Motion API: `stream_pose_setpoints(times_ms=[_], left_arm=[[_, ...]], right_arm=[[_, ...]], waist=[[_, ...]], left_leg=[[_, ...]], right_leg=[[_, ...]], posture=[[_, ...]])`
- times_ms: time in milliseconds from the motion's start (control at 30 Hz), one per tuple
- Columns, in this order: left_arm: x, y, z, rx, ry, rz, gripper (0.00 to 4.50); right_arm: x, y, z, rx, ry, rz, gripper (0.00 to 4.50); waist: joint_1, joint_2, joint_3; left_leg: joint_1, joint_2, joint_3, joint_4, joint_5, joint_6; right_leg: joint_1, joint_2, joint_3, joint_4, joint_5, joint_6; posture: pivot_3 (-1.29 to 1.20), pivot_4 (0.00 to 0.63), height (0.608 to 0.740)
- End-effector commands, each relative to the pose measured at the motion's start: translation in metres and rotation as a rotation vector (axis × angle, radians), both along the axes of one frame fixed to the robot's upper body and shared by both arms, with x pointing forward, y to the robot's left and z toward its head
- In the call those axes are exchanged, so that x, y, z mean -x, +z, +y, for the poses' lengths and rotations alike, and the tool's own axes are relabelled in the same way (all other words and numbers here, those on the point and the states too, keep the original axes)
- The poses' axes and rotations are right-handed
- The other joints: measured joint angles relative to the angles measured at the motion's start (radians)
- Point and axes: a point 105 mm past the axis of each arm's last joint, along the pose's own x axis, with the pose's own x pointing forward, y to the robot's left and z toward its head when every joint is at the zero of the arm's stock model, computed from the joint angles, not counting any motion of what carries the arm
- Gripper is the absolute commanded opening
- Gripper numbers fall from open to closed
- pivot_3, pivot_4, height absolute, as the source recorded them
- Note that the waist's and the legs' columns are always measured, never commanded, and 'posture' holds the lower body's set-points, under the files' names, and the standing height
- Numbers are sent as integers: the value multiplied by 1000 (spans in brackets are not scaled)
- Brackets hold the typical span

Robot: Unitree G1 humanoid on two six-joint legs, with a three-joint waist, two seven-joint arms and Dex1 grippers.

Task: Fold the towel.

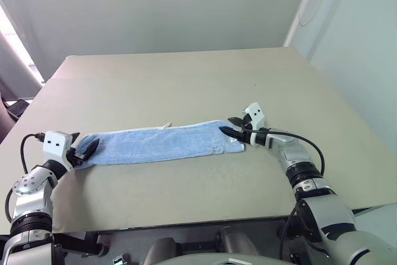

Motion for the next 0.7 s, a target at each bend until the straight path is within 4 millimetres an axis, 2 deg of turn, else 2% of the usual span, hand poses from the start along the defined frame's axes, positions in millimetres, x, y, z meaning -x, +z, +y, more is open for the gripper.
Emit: stream_pose_setpoints(times_ms=[33, 200, 333, 433, 567, 700], left_arm=[[-5, 35, 9, 1, 34, -130, 4258], [7, 64, -6, -13, -90, -173, 4258], [18, 79, -29, 23, -196, -161, 4258], [27, 77, -50, 39, -275, -122, 4258], [33, 63, -79, 79, -343, -59, 4258], [39, 47, -108, 78, -449, 8, 4258]], right_arm=[[-20, 37, -11, -87, -87, -51, 3629], [-17, 63, -34, -214, -100, 115, 3629], [-2, 71, -51, -351, -91, 369, 3629], [21, 70, -61, -435, -38, 587, 3629], [42, 59, -77, -456, -40, 720, 3629], [57, 47, -76, -480, -20, 826, 3629]], waist=[[1, 0, 0], [2, 0, 0], [2, 0, 0], [1, 2, 1], [2, 3, 1], [-1, 2, 1]], left_leg=[[0, 0, 0, 0, 0, 0], [-2, -1, 0, 1, 0, 0], [-2, -1, 0, 0, 0, 0], [-2, -1, 0, 0, 0, 0], [-1, -1, 1, 0, 0, 0], [0, 0, 2, 1, 0, 0]], right_leg=[[0, 0, 0, 1, 0, 0], [-2, -3, 0, 2, 0, 0], [-2, -3, 0, 2, 0, -1], [-2, -3, 0, 2, -1, -2], [-2, 0, 0, 2, -2, -3], [1, 6, 0, -1, -1, 0]], posture=[[0, 0, 740], [0, 0, 740], [0, 0, 740], [0, 0, 740], [0, 0, 740], [0, 0, 740]])
